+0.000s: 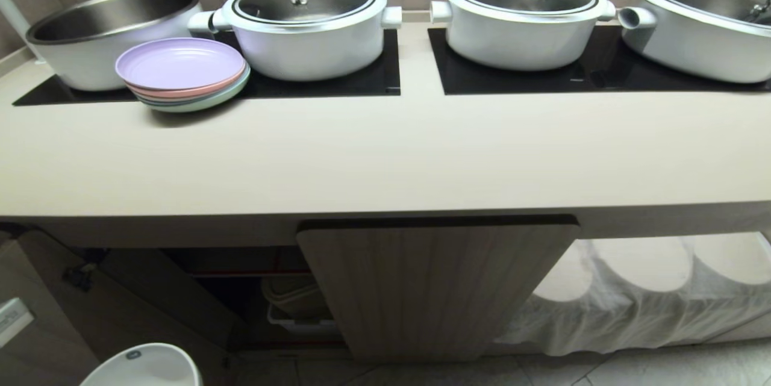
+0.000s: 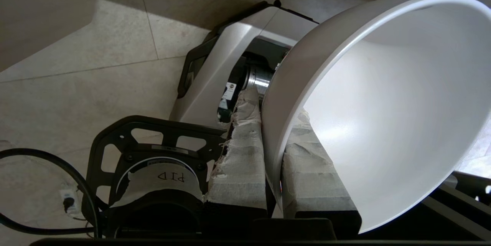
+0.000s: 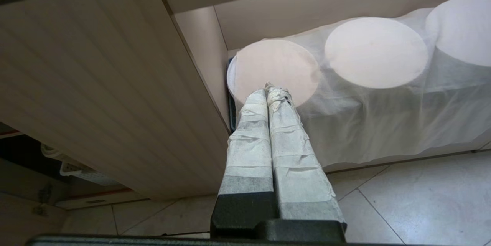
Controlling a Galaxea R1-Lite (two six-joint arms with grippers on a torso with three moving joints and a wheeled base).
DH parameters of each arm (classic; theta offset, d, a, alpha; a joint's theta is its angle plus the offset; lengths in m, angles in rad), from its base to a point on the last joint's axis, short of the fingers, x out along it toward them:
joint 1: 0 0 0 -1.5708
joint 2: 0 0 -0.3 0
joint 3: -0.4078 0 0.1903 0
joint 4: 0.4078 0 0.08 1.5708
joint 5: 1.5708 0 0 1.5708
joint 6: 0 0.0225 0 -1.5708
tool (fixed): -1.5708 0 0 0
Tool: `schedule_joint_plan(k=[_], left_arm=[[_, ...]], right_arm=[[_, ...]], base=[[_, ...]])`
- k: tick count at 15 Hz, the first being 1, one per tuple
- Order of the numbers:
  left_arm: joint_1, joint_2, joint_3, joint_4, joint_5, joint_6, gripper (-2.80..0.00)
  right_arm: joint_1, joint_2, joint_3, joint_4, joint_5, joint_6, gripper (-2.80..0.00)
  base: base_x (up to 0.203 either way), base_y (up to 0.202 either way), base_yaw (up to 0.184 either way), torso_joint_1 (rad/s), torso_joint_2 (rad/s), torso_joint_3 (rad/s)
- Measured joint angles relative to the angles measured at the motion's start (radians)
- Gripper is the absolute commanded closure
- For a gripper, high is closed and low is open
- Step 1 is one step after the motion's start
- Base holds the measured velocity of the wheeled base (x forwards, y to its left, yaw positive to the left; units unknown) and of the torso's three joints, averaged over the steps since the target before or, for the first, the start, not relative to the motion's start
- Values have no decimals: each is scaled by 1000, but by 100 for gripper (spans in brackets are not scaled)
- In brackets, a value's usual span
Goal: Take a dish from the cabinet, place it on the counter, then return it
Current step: Put it back into the cabinet
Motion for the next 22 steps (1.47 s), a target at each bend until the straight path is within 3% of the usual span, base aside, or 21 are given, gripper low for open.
schedule_joint_plan(k=[22], left_arm=[[-3, 7, 0, 2, 0, -1, 0]], right_arm=[[0, 0, 0, 2, 0, 0, 0]], base=[[0, 0, 0, -261, 494, 231]])
